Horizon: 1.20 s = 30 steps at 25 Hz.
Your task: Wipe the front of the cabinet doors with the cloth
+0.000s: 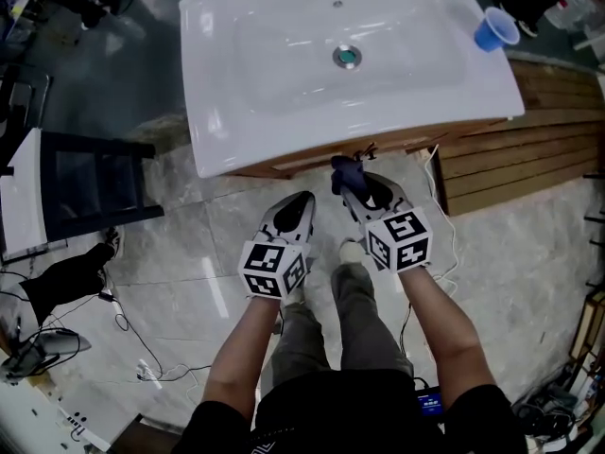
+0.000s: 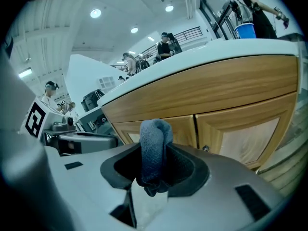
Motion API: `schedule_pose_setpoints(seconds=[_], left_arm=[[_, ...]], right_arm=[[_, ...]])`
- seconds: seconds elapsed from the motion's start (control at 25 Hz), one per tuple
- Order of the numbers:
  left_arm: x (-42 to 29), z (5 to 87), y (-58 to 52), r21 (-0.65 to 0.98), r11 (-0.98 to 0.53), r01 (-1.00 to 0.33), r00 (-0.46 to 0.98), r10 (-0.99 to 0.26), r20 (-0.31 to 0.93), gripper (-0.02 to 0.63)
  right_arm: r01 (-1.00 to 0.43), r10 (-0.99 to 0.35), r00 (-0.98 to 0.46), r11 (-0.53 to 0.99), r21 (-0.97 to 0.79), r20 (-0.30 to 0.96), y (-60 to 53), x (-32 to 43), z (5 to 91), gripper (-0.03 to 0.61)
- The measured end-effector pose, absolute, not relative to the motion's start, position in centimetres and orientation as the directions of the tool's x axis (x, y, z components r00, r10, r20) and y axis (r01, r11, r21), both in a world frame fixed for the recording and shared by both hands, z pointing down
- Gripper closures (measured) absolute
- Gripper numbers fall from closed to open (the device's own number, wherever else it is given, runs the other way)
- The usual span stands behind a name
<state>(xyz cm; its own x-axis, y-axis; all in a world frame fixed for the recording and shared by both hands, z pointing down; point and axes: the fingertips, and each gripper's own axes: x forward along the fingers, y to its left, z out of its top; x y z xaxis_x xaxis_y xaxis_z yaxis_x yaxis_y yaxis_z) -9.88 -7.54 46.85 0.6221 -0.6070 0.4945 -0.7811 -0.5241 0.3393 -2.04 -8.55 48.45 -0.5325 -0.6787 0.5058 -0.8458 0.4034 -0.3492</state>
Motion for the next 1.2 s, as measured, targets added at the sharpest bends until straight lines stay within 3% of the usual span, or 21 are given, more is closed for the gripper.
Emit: schedule_pose_setpoints(seconds=[0.68, 1.2], left_arm=[[-24.9, 48.9, -5.1, 0.272, -0.328, -0.905, 0.426, -0.726, 0.54, 0.591], [-27.9, 50.3, -6.9, 0.309, -0.249, -0.918, 0.382, -0.765, 0.518, 0.591]], right_arm=[[-0.758, -0.549, -0.646, 0.543, -0.362, 0.53, -7.1, -15.7, 51.3, 0.426], [-0.742, -0.537, -0.655, 0.59, -0.317, 0.532, -9.8, -21.1, 53.1, 0.426]])
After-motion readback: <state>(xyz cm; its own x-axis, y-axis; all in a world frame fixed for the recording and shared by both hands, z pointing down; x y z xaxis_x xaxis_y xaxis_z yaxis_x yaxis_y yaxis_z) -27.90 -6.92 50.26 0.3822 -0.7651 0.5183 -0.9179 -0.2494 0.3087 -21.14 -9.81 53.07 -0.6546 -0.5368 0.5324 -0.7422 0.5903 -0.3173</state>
